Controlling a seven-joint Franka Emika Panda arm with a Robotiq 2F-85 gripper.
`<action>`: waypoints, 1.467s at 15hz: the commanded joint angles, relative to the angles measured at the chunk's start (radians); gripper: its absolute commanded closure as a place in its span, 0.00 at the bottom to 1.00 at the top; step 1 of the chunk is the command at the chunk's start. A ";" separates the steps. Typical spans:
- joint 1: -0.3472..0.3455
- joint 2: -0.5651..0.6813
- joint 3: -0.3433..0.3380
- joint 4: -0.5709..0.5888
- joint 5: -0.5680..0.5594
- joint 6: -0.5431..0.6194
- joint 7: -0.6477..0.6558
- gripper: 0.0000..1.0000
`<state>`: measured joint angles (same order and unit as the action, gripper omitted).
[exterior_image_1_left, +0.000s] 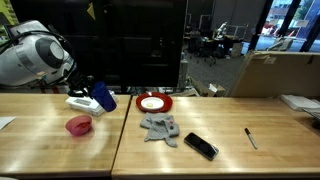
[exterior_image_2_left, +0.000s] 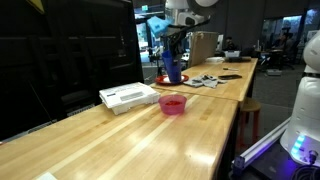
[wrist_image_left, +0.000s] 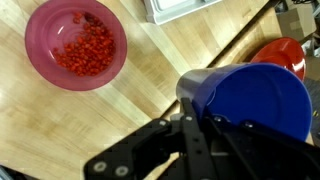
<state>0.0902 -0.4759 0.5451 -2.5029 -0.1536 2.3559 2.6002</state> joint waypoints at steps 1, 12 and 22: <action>0.057 0.016 -0.050 -0.009 0.021 0.038 -0.010 0.98; 0.069 0.044 -0.062 -0.044 0.000 0.083 0.000 0.98; 0.068 0.066 -0.105 -0.157 0.024 0.277 -0.014 0.98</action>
<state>0.1413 -0.3987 0.4615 -2.6278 -0.1494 2.5874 2.5991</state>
